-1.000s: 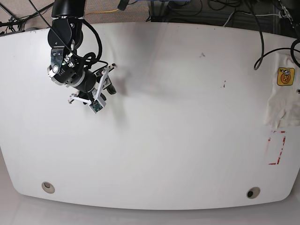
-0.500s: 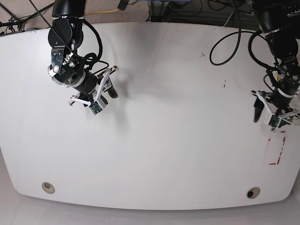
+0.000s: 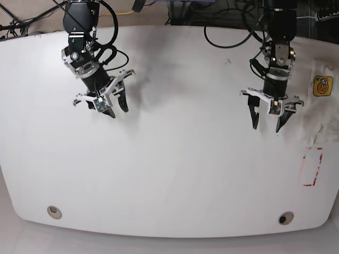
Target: Fold the T-shirt properly
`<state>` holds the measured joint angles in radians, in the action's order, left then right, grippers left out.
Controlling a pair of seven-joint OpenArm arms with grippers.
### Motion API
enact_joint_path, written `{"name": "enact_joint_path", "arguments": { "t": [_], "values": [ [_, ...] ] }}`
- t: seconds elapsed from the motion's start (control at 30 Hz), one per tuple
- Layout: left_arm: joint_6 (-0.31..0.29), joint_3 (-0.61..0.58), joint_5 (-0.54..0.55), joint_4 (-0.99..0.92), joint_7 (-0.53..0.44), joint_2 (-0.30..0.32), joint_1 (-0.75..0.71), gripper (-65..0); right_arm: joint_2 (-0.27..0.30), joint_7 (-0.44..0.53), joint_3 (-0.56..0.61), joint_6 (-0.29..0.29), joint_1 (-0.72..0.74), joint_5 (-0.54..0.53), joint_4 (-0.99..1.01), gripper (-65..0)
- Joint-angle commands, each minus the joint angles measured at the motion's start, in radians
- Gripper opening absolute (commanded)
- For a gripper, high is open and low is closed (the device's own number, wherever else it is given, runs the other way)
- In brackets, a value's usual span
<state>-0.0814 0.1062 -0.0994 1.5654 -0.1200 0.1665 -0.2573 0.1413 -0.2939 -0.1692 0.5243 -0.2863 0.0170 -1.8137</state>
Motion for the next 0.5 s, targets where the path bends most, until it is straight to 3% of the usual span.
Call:
{"name": "enact_joint_path", "arguments": {
  "t": [0.0,0.2,0.47],
  "values": [
    [0.012,0.002,0.01,0.074,-0.033,-0.02,-0.049,-27.6,-0.019,0.103,-0.049,-0.014,-0.04,0.011,-0.01,-42.5],
    [0.01,-0.013,0.01,0.212,-0.033,-0.064,-0.253,-27.6,-0.064,0.212,-0.097,-0.019,-0.167,0.031,-0.019,-42.5],
    [0.01,-0.009,0.011,0.343,-0.033,-0.124,-0.552,-27.6,-0.073,0.285,-0.097,-0.02,-0.413,0.025,-0.067,-42.5]
  ]
}}
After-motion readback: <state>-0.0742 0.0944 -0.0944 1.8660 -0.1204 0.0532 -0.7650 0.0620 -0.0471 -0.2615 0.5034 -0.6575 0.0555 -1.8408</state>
